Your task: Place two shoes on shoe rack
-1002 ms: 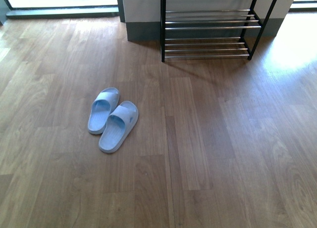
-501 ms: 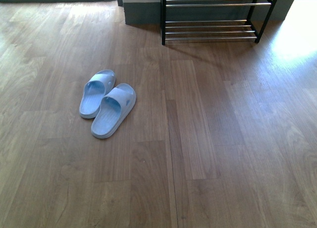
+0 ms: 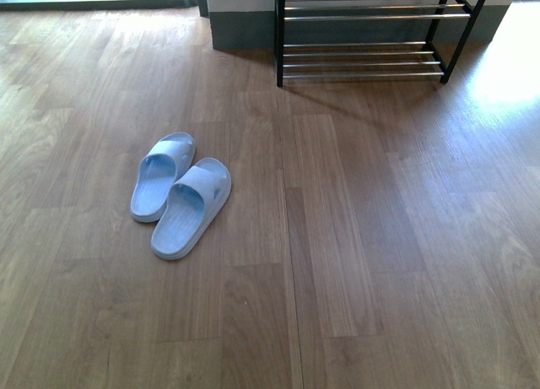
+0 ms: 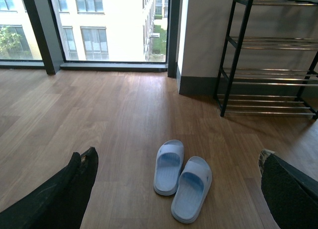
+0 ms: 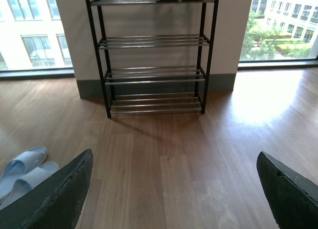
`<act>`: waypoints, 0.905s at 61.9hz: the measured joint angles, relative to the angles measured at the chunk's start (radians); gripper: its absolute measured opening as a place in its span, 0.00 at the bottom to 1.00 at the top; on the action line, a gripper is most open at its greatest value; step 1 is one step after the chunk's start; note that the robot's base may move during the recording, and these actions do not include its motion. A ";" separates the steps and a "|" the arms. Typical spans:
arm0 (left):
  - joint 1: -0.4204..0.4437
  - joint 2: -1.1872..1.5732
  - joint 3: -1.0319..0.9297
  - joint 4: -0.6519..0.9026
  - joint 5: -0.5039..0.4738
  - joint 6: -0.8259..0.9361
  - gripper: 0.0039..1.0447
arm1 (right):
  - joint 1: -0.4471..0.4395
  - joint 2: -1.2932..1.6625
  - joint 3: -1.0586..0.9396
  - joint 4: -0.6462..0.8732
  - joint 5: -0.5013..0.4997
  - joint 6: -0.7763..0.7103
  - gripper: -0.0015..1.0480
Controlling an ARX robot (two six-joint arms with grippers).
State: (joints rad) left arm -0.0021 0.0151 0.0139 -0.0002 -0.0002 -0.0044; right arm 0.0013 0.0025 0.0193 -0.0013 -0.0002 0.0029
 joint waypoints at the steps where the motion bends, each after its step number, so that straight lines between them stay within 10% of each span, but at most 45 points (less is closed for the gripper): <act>1: 0.000 0.000 0.000 0.000 0.000 0.000 0.91 | 0.000 0.000 0.000 0.000 0.000 0.000 0.91; 53: 0.000 0.000 0.000 0.000 -0.003 0.000 0.91 | 0.000 0.001 0.000 0.000 -0.001 0.000 0.91; 56: 0.000 0.000 0.000 0.000 -0.002 0.000 0.91 | -0.032 0.026 0.008 -0.019 -0.129 -0.016 0.91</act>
State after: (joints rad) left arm -0.0021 0.0151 0.0139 -0.0006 -0.0025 -0.0048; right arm -0.0311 0.0288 0.0273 -0.0200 -0.1291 -0.0132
